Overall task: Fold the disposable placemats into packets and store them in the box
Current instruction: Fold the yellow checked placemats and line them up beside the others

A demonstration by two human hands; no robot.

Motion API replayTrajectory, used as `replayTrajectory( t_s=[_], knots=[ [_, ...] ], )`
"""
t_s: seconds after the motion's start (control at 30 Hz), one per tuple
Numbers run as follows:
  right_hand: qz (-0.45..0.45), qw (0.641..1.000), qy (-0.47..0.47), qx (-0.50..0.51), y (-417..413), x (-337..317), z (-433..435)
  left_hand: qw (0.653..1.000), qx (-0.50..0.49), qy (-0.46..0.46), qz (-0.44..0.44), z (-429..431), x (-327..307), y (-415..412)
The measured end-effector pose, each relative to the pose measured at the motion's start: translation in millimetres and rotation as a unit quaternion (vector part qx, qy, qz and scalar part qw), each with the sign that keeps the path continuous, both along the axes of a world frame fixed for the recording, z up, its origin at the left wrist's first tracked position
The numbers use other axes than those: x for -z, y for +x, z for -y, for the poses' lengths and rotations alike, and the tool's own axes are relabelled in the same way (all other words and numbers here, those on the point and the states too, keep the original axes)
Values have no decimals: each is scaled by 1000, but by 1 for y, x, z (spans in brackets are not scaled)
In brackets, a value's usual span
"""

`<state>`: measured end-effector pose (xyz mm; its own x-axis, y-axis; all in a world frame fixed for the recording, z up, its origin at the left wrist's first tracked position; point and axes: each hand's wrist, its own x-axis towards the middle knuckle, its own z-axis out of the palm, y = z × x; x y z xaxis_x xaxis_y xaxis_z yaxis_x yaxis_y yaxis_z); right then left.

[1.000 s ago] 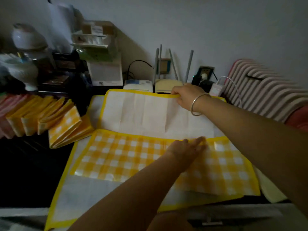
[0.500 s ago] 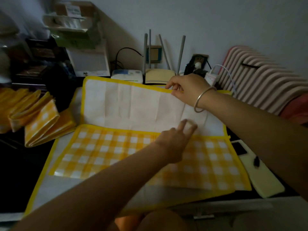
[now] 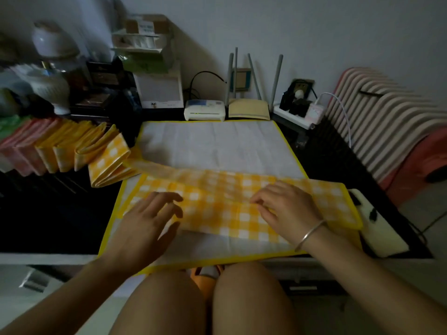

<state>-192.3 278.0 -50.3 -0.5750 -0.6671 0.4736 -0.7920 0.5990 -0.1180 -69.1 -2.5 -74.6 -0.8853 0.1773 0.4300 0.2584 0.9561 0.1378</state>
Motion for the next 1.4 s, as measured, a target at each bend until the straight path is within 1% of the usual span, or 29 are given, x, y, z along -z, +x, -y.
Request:
replayTrajectory(
  t_s=[0.07,0.1,0.13,0.2,0.27,0.3,0.37,0.47,0.57,0.67,0.73,0.8,0.83,0.87,0.9,0.97,1.03,1.07,1.17,1.2,1.23,1.27,1.33,1.37,1.4],
  knots=[
    [20,1000,16,-1,8,23,-9,998,0,-42,-49,-1,-7,5],
    [29,999,22,2,11,35,-13,996,6,-67,-53,0,-9,5],
    [35,999,29,4,15,45,-15,995,14,-87,-41,4,-9,4],
    [49,998,34,11,20,59,-17,994,36,-102,17,13,-2,-1],
    [67,997,26,23,26,64,-18,992,47,-92,77,24,12,-5],
    [72,997,24,26,28,65,-17,991,47,-84,91,28,17,-5],
    [76,996,25,27,33,65,-15,993,42,-72,89,33,26,-4],
    [56,997,33,36,33,65,-10,993,38,-84,72,32,29,0],
    [46,998,2,33,25,64,-4,993,26,-95,60,34,34,8],
    [38,999,3,29,24,63,3,992,19,-106,63,35,38,18],
    [29,999,9,33,27,64,5,993,1,-101,69,33,35,19],
    [19,999,6,33,31,68,5,995,-39,-75,58,25,26,11],
    [9,999,3,32,31,69,5,994,-63,-59,67,17,18,4],
    [3,1000,4,31,31,70,5,991,-87,-39,89,9,11,-5],
    [1,1000,8,29,31,71,5,984,-115,-29,130,1,7,-15],
    [9,1000,11,19,28,71,5,959,-160,-52,226,-10,7,-33],
    [16,1000,17,7,22,71,4,938,-165,-79,295,-17,15,-48],
    [14,999,28,-2,20,70,4,930,-164,-77,321,-17,20,-52],
    [-19,995,89,-41,15,64,4,907,-164,-28,386,-11,34,-58],
    [-12,993,104,-55,13,61,3,906,-163,-22,391,-10,35,-57],
    [15,992,107,-64,11,58,2,907,-164,-22,387,-10,36,-57],
    [64,992,93,-64,8,52,3,909,-165,-22,382,-11,37,-57],
    [170,984,27,-33,-1,43,9,910,-168,-25,378,-11,38,-57],
    [188,982,9,-7,-7,38,15,911,-169,-25,376,-11,39,-57],
    [178,984,22,23,-13,37,21,912,-169,-24,374,-11,40,-57]
  ],
)
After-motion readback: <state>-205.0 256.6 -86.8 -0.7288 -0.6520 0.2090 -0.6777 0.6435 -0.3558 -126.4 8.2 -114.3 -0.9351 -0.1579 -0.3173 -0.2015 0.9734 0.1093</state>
